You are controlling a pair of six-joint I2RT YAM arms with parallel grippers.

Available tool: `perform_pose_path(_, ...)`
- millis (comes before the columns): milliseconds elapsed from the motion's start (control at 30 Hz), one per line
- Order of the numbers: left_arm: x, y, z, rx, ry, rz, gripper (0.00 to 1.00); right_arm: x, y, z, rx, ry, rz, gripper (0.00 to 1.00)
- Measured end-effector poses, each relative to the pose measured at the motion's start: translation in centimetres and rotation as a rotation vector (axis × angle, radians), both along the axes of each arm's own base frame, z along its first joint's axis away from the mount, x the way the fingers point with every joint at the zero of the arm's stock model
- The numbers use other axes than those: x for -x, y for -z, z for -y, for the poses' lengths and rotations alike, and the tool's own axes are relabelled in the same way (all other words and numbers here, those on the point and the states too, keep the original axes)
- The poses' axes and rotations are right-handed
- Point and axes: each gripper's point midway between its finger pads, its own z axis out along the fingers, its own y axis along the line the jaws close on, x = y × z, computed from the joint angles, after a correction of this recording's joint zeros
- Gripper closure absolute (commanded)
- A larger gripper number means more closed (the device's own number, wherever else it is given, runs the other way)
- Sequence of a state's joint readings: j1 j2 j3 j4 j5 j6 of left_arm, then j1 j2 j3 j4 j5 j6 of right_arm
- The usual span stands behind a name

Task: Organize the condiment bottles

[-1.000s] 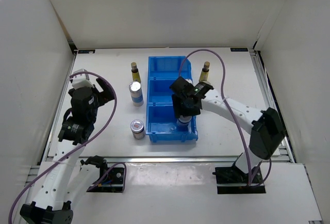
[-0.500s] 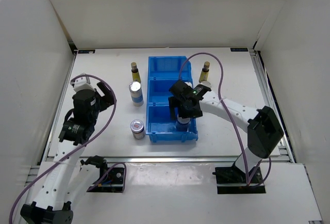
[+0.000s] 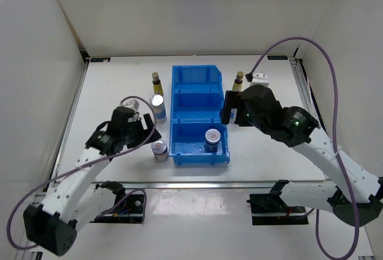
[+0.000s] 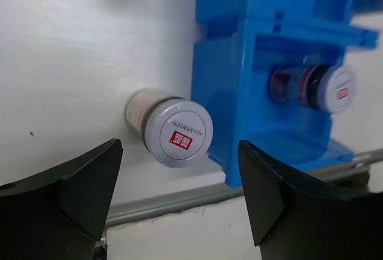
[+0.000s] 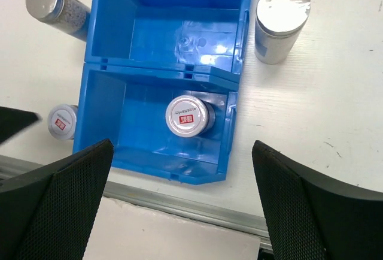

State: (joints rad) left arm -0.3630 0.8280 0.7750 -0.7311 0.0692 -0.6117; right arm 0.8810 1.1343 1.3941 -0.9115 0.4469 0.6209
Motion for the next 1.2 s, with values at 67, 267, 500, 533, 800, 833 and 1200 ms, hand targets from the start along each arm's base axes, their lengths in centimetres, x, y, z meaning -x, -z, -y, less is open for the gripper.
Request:
perform_pose_path(67, 0.6, 2.1, 1.3, -0.029, 0.049, -0.089, 0.11, 0.4, -0.7, 0.7, -0.012, 0.007, 0.019, 0.00)
perform_pose_path(267, 2.0, 6.1, 3.0, -0.114, 0.093, -0.254, 0.06, 0.7, 1.4, 1.3, 0.044, 0.014, -0.023, 0.00)
perform_pose_path(500, 1.9, 8.0, 2.9, -0.165, 0.058, -0.316, 0.09, 1.3, 3.2, 1.9, 0.088, 0.013, -0.066, 0.00)
perform_pose_path(533, 1.9, 8.4, 2.9, -0.173, 0.053, -0.327, 0.15, 1.3, 3.2, 2.0, 0.089, 0.013, -0.066, 0.00)
perform_pose_path(800, 1.8, 8.6, 2.4, -0.199, 0.024, -0.328, 0.74, 1.8, 3.5, 2.3, 0.091, 0.012, -0.073, 0.00)
perform_pose_path(833, 1.9, 8.3, 2.0, -0.210, 0.016, -0.327, 0.81, 1.8, 3.5, 2.4, 0.091, 0.011, -0.074, 0.00)
perform_pose_path(1200, -1.1, -9.7, 7.4, -0.111, 0.143, 0.097, 0.89, 2.7, 3.4, 3.8, 0.071, 0.034, -0.063, 0.00)
